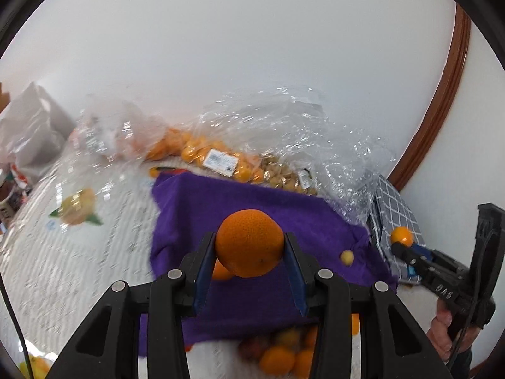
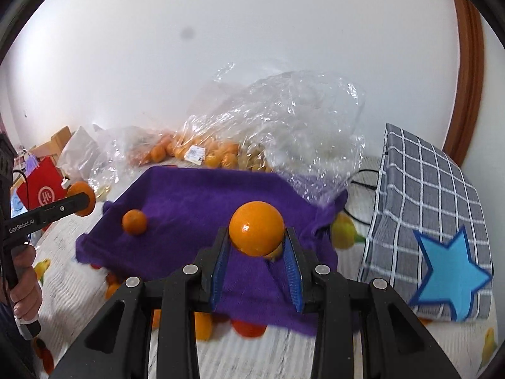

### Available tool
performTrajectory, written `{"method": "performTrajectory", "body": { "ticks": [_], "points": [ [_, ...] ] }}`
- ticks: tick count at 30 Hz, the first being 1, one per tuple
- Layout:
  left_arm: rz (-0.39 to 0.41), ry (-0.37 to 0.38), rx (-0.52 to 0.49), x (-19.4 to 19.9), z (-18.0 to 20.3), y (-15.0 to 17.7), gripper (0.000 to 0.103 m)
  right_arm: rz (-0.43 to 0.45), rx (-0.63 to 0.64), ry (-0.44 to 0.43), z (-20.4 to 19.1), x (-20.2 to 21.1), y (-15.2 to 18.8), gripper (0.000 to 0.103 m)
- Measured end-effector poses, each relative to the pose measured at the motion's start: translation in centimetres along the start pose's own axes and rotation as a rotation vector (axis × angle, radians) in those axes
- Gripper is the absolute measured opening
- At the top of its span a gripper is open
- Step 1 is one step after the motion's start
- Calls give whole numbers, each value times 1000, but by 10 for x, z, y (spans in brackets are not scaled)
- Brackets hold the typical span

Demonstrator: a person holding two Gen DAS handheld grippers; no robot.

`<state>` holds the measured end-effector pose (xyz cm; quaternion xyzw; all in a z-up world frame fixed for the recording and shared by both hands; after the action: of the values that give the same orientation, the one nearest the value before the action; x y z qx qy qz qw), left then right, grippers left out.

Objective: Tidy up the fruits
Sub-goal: 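Lift both oranges onto the towel and open both tools beside the earlier fruits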

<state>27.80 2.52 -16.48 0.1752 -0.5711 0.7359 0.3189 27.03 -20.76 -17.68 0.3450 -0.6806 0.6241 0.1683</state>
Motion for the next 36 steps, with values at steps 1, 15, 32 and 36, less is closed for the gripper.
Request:
{"method": "performTrajectory", "body": {
  "ticks": [1,15,32,36],
  "points": [
    [-4,7,-2,-5,4,-1,40,-7,-5,1,2,-6,-2,34],
    [-90,1,-97,-52,23,32,40,-155,-43,-9,20,-50,36,34],
    [-132,-16,-145,-67,31,40,40,-202,-30,-2,16,-64,45,34],
    [-155,-23,-145,-72,30,43,40,-205,-31,-3,17,-65,45,34]
  ]
}}
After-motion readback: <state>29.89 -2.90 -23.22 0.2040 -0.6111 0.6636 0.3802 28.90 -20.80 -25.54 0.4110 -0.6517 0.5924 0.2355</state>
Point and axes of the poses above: each gripper's, at about its wrist camera, not at the fingertips, and x roughly against the way its jaws point, z to its right, y to its underside, the point moved 5 cm from there along -x, roughly the way its jaws point, and after that the axes turned 3 degrees about -y, right-handed, at the moved point
